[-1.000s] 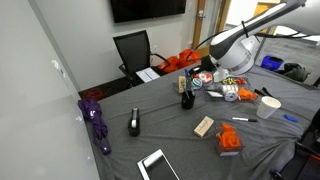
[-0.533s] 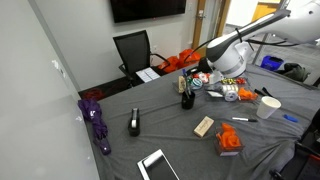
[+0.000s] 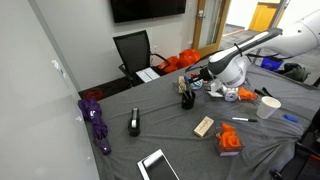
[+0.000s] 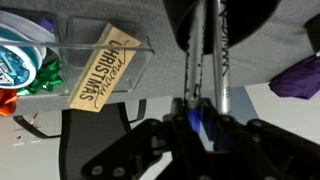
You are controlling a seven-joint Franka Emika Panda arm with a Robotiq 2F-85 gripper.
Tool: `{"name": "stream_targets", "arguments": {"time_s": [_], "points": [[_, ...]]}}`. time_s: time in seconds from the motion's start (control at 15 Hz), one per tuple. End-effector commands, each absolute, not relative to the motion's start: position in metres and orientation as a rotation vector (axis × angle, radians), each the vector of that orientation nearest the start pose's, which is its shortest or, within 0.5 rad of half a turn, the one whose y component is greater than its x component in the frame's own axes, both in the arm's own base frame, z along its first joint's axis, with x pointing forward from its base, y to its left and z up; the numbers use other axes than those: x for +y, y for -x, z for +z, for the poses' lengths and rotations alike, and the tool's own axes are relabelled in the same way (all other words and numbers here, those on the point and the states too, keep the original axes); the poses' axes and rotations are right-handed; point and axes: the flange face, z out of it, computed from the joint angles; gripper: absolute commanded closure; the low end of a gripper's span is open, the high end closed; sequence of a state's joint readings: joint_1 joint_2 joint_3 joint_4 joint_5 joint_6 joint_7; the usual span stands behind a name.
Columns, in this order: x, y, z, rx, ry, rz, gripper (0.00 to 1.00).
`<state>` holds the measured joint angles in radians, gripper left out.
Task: Sift a pen from the table to the cup
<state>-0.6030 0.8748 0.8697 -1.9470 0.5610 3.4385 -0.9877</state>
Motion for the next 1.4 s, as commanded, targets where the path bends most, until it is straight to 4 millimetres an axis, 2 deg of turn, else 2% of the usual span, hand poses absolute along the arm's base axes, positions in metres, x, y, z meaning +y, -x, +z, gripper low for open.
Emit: {"name": "stream_targets", "arguments": {"time_s": [0.0,0.2,0.27,0.33,0.47,0.8,0.93,1.07,1.33], "points": [[0.036,-0.625,0.193,-0.287,2.634,-1.075,0.95],[0.036,-0.615,0.187,-0.323,2.633,-1.057,0.95],[0.036,-0.613,0.188,-0.328,2.631,-1.058,0.55],[0.036,-0.612,0.189,-0.335,2.626,-1.054,0.54],[0.036,-0.606,0.188,-0.337,2.628,-1.037,0.42],[0.035,-0.598,0.193,-0.344,2.609,-1.031,0.05],[0.036,-0.596,0.198,-0.349,2.597,-1.039,0.0],[0.037,-0.591,0.204,-0.358,2.606,-1.031,0.0],[0.014,-0.576,0.219,-0.371,2.742,-0.94,0.0]]}}
